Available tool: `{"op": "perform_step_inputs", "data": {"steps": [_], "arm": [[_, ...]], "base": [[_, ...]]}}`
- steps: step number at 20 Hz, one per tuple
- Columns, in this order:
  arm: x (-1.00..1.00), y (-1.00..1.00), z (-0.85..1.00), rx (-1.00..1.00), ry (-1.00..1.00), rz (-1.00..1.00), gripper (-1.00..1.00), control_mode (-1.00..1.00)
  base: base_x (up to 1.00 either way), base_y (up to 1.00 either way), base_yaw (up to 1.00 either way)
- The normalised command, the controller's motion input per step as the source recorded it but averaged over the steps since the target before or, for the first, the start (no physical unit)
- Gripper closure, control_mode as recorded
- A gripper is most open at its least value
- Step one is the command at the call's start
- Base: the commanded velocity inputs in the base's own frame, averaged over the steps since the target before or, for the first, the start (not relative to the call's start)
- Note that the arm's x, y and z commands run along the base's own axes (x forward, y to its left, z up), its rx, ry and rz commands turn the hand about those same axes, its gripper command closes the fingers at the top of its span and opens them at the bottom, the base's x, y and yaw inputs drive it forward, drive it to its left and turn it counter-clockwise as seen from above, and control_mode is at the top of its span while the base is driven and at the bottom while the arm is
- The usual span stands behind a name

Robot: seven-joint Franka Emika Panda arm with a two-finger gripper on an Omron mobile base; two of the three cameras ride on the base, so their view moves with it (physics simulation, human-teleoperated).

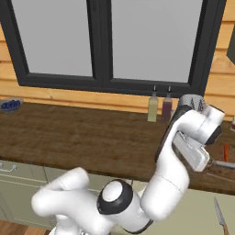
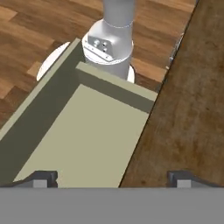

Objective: Place the appropriate cutting tool for cutting the carrot skin on the cutting board.

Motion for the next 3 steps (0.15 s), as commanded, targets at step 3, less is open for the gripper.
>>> {"op": "perform_step_inputs", "data": {"steps": [3], "arm": [[-0.63,0.98,0.06,-0.05,-0.24,0.12,-1.0,-1.0]], "base": [[0.0,0.0,0.0]]}}
